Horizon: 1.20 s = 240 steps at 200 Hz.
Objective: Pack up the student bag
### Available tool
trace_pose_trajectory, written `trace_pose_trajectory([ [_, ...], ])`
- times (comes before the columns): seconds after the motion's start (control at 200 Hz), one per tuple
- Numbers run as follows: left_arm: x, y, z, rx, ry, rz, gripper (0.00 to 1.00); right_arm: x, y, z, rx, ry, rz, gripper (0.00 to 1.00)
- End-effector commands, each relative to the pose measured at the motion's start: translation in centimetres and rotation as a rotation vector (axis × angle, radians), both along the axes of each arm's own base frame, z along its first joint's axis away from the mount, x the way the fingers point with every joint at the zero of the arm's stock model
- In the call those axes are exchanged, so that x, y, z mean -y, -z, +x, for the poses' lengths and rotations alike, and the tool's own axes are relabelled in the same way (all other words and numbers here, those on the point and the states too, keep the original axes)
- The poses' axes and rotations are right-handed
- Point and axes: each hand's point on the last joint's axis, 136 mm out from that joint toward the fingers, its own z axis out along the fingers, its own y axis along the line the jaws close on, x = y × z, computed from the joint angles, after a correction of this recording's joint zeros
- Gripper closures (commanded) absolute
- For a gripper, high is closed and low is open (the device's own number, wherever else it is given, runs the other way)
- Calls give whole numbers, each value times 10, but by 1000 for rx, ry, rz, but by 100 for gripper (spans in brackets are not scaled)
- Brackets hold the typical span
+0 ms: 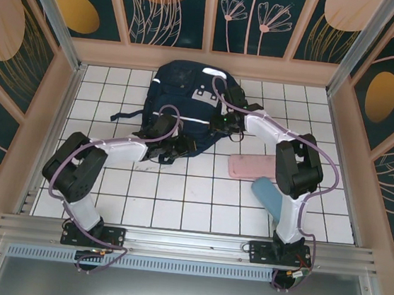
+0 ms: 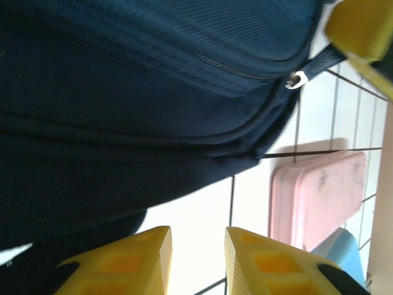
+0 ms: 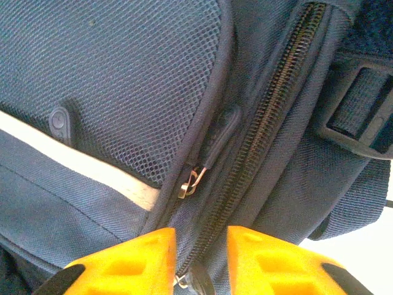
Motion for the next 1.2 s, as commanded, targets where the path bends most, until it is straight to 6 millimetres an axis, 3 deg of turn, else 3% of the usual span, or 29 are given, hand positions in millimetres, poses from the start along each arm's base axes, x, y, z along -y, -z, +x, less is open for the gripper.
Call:
trace_pose_trajectory([
  [0.0,9,2,6,0,5,-16,73,-4,2,-6,-13,-46,7,78],
  [0.205,9,15,15,0,-23,7,77,-1,5,-13,-15,-77,-19,90],
  [0.29,9,19,19,-3,-33,18,78,-1,2,-19,-2,-103,-26,100],
  [0.435,6,32,21,-18,-52,42,80,-14,-9,-42,40,-185,-10,100],
  [0.525,6,38,21,-25,-57,45,81,-34,-19,-67,68,-258,20,100],
  [0.701,12,35,32,-3,-63,39,84,-59,-46,-98,75,-318,217,100],
  [0.861,8,29,29,4,-65,33,87,-54,-47,-104,51,-289,264,100],
  [0.906,8,20,29,19,-65,28,87,-50,-46,-103,35,-271,272,89],
  [0.971,-1,24,16,4,-61,45,86,-48,-47,-103,26,-260,288,67],
  [1.006,-4,19,12,9,-63,43,85,-46,-48,-103,26,-253,293,60],
  [1.116,-14,13,0,16,-60,48,80,-39,-52,-97,30,-200,315,52],
  [1.131,-14,2,-1,37,-60,35,79,-37,-52,-95,34,-183,315,51],
  [1.196,-16,-7,-5,55,-56,26,78,-27,-55,-83,55,-97,310,50],
])
